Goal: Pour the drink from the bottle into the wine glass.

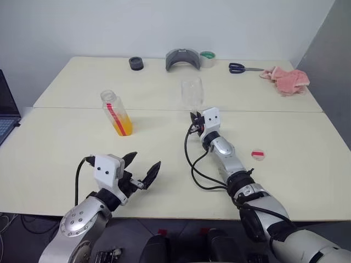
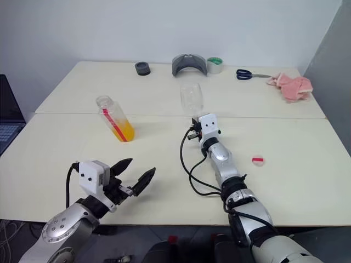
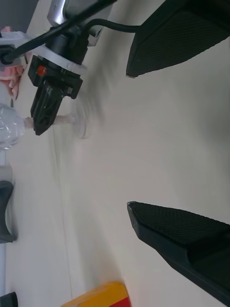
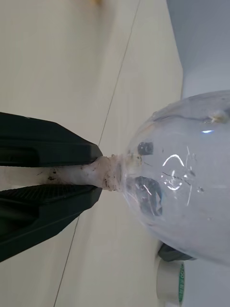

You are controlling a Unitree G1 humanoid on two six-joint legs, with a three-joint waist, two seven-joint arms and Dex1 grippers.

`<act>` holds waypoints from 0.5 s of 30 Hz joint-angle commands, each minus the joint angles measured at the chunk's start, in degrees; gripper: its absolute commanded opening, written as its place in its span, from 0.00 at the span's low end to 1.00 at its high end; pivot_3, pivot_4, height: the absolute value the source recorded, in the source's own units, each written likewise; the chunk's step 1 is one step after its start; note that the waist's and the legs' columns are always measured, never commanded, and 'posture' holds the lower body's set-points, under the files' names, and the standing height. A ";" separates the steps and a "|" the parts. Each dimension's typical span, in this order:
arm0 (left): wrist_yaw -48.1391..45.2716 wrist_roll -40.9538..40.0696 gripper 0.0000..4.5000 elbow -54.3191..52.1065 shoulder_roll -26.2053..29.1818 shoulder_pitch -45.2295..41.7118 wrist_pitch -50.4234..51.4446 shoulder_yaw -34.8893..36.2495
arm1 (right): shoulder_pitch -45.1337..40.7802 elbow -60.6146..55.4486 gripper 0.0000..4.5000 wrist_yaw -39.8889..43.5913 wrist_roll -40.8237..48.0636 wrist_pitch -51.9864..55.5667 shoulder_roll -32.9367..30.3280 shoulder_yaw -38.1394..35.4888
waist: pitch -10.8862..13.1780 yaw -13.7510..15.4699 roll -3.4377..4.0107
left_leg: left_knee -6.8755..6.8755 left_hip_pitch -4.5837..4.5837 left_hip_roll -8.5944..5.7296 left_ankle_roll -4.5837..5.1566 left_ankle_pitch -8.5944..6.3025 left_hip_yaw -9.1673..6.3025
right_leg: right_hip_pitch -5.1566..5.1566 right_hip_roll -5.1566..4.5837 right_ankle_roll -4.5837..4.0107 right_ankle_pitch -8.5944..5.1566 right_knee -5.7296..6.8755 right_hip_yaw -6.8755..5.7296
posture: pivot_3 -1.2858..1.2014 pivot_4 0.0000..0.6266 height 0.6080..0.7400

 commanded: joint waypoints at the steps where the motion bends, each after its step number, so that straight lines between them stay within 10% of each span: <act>1: 0.46 0.25 1.00 -2.18 0.00 -0.55 -1.18 -0.41 | 3.42 -0.39 0.05 2.97 -0.85 4.40 -1.84 0.88 | -0.07 0.03 -0.06 | 0.00 0.05 -0.01 0.00 0.00 0.00 | 0.07 0.03 -0.01 -0.01 0.00 0.00 | 0.52 0.24 1.00; 15: 0.52 0.43 1.00 -1.23 -0.30 -1.67 -1.25 -1.16 | 13.00 -21.64 0.05 6.76 -2.78 19.51 -8.06 5.15 | -0.25 0.37 -0.28 | -0.08 1.04 -0.06 0.01 -0.02 -0.15 | 1.08 0.20 -0.14 -0.17 -0.08 -0.03 | 0.52 0.24 1.00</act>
